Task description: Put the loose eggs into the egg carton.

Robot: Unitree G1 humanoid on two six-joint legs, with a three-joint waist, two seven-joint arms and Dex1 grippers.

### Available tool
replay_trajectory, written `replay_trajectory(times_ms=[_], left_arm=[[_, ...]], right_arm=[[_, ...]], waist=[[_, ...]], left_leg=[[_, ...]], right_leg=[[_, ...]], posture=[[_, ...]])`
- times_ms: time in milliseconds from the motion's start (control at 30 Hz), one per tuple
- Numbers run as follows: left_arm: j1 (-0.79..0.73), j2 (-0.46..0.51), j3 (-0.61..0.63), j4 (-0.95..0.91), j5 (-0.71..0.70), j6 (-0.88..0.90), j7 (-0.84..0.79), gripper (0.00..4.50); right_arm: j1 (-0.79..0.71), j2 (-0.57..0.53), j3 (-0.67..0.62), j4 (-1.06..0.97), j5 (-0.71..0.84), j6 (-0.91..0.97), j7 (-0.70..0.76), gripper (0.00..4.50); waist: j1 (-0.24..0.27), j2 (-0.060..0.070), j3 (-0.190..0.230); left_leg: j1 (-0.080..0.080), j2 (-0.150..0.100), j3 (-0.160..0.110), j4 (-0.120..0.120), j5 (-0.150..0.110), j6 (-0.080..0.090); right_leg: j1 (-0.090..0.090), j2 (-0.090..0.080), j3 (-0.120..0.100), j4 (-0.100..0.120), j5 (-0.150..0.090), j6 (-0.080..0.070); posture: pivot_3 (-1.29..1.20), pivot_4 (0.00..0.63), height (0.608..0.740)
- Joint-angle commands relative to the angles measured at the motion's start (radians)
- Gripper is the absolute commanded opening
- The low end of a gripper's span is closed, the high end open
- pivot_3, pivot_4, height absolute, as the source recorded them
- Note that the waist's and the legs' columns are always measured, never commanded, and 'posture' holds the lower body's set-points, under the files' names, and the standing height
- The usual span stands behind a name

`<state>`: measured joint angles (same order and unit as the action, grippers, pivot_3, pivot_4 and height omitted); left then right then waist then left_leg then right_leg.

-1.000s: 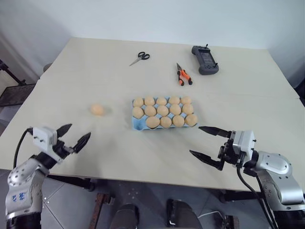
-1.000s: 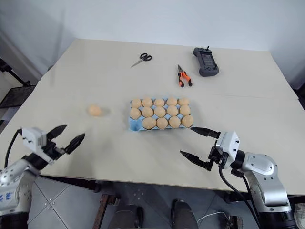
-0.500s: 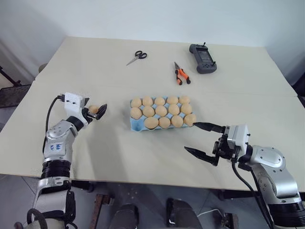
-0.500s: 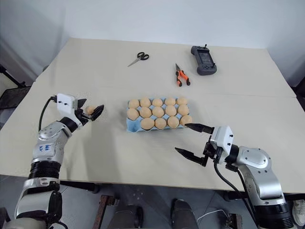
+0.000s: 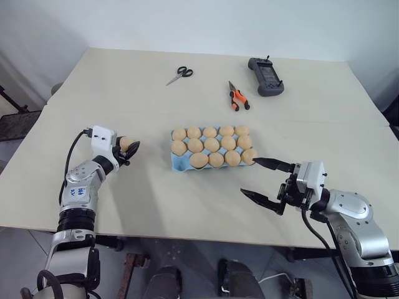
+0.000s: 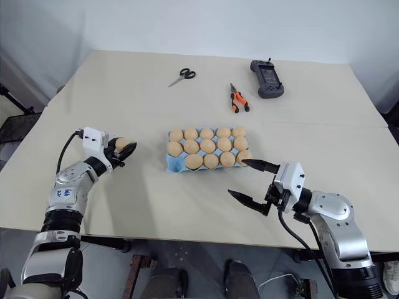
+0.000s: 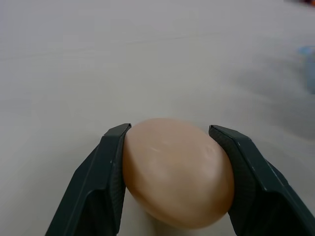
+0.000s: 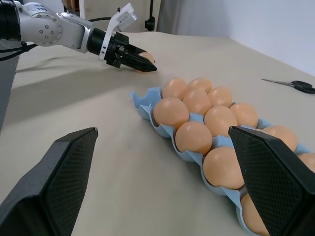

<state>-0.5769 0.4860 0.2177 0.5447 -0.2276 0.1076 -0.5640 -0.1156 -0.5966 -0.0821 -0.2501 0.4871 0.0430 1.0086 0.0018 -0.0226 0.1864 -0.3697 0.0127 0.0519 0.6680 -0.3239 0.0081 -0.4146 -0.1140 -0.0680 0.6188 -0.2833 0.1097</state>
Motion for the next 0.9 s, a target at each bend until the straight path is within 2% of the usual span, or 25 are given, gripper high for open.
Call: replay_trajectory(times_ms=[33,233,367,500,567,733,900], left_arm=[[0.02,0.01,-0.036,-0.184,-0.064,-0.016,-0.145,2.27],[0.024,-0.013,-0.161,-0.361,-0.124,0.11,-0.322,2.27],[0.017,-0.029,-0.24,-0.345,-0.076,0.113,-0.354,2.27],[0.004,-0.04,-0.268,-0.298,-0.046,0.088,-0.359,2.27],[-0.002,-0.043,-0.264,-0.279,-0.039,0.074,-0.352,2.95],[-0.015,-0.034,-0.246,-0.226,-0.016,0.009,-0.336,4.31],[0.012,0.01,-0.197,-0.258,-0.052,-0.021,-0.371,4.31]], right_arm=[[-0.007,0.001,-0.009,-0.031,0.011,-0.002,-0.005,4.5],[-0.008,0.002,-0.01,-0.031,0.006,0.001,-0.012,4.5],[-0.009,0.007,-0.007,-0.041,0.002,0.001,-0.027,4.5],[0.004,0.01,-0.01,-0.062,0.001,0.004,-0.044,4.5],[0.012,0.01,-0.012,-0.073,0.003,0.006,-0.053,4.5],[0.022,0.01,-0.011,-0.084,0.004,0.009,-0.064,4.5],[0.022,0.006,-0.014,-0.079,0.005,0.008,-0.064,4.5]], waist=[[0.0,0.0,0.0],[0.006,0.0,0.0],[0.006,0.0,0.0],[-0.001,0.0,0.0],[0.0,0.0,0.0],[0.002,0.0,0.0],[-0.001,0.0,0.0]], left_leg=[[0.0,0.0,0.0,0.0,0.0,0.0],[0.0,0.0,0.0,0.0,0.0,0.0],[0.0,0.0,0.0,0.001,0.0,0.0],[0.001,0.0,0.001,0.001,0.0,0.0],[0.001,0.0,0.001,0.001,0.0,0.001],[0.0,-0.001,0.001,0.003,-0.001,0.001],[0.0,0.0,0.001,0.003,-0.001,0.002]], right_leg=[[0.0,0.0,0.0,0.0,0.0,0.0],[0.001,0.0,-0.001,-0.001,0.0,0.0],[0.001,0.001,0.0,0.0,0.0,0.0],[0.001,0.002,0.0,0.0,0.0,0.0],[0.001,0.002,0.0,0.0,0.0,0.0],[0.001,0.001,0.0,0.0,0.0,0.0],[0.001,0.0,0.0,0.001,0.0,0.0]], posture=[[0.0,0.15,0.74],[0.0,0.15,0.74],[0.0,0.15,0.74],[0.0,0.15,0.74],[0.0,0.15,0.74],[0.0,0.15,0.74],[0.0,0.15,0.74]])
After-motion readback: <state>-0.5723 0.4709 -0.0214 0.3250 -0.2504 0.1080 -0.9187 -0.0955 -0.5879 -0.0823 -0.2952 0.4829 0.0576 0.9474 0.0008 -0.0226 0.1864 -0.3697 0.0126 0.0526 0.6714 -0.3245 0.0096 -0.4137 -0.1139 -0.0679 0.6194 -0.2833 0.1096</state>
